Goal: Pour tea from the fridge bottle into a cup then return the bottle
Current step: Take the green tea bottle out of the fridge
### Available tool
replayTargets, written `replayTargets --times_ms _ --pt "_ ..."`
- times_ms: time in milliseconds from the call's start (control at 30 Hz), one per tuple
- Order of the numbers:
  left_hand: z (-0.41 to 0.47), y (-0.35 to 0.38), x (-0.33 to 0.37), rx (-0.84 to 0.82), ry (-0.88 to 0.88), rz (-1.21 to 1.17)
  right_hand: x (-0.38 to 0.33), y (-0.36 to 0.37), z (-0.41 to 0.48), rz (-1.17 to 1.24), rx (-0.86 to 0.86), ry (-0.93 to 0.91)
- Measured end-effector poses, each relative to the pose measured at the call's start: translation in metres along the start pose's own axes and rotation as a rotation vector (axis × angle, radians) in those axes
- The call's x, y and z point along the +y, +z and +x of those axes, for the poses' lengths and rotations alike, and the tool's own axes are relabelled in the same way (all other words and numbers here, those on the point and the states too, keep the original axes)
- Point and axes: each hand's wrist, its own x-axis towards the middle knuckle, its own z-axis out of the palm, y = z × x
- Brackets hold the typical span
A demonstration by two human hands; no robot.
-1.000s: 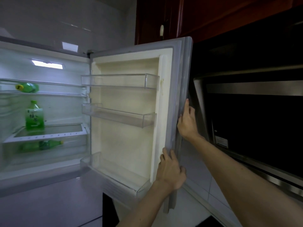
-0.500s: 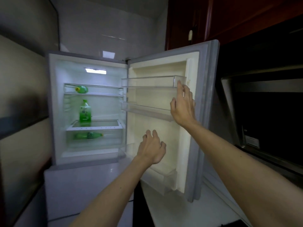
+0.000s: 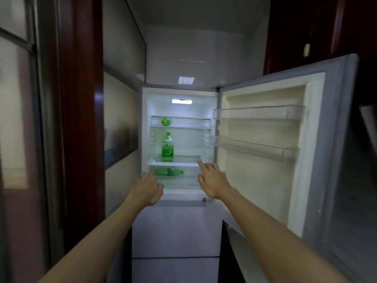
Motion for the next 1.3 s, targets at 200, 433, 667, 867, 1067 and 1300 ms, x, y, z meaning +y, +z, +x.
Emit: replayTargets --times_ms 200,433,667,867,1067,1300 --pt "0.002 0.007 -0.055 -0.060 -0.025 0.088 -0.041 0.030 0.008 0.024 -0.189 0.050" --pt "0.012 0.019 -0.082 -0.069 0.039 0.113 -0.060 0.046 0.012 0.030 -0.269 0.110" --pt "0.024 0.031 -0.087 -0.057 0.126 0.107 -0.064 0.067 0.009 0.026 -0.301 0.168" --pt "0.043 0.055 -0.090 -0.072 0.158 0.086 -0.053 0.086 0.022 0.001 -0.316 0.202" --pt "0.069 0.070 -0.092 -0.093 0.159 0.084 -0.047 0.102 0.047 -0.007 -0.327 0.195" --pt "0.116 0.081 -0.083 -0.056 0.144 0.080 -0.026 0.116 0.093 -0.023 -0.306 0.163"
